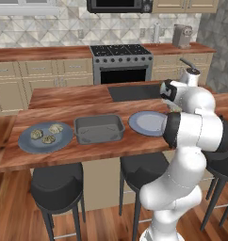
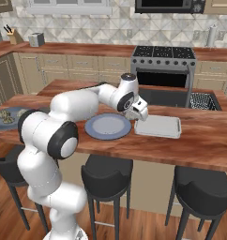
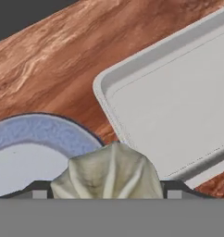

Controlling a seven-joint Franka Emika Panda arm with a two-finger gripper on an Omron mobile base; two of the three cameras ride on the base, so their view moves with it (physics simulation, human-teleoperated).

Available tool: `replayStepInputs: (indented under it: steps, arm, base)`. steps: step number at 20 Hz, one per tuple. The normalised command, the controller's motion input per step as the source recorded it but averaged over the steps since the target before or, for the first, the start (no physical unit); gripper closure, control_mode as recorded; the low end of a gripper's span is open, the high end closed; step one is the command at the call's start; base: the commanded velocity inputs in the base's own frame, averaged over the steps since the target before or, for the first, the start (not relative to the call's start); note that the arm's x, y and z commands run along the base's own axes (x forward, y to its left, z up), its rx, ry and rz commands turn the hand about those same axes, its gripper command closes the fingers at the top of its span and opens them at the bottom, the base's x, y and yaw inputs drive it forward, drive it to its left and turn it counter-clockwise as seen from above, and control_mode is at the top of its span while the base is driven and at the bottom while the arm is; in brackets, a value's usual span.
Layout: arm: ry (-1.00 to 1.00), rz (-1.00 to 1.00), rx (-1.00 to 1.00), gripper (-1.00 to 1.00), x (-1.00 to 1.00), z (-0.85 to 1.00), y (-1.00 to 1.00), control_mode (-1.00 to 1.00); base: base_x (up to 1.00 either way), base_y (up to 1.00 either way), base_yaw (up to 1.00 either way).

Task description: Place two dumplings into each of the tupperware containers and then place the containers in the fridge.

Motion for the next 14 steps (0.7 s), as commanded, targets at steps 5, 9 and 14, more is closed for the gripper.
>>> replayStepInputs:
  steps: [5, 9, 14]
  arm:
    - [0.00, -0.30, 0.00, 1.00, 0.11, 0.00, -1.00, -1.00]
    - [0.00, -0.25, -0.01, 1.00, 0.19, -0.07, -1.00, -1.00]
    - [0.00, -0.19, -0.01, 1.00, 0.30, -0.02, -0.88, -1.00]
  base:
    - [0.00, 0.00, 0.00]
    - [0.00, 0.00, 0.00]
    - [0.00, 0.00, 0.00]
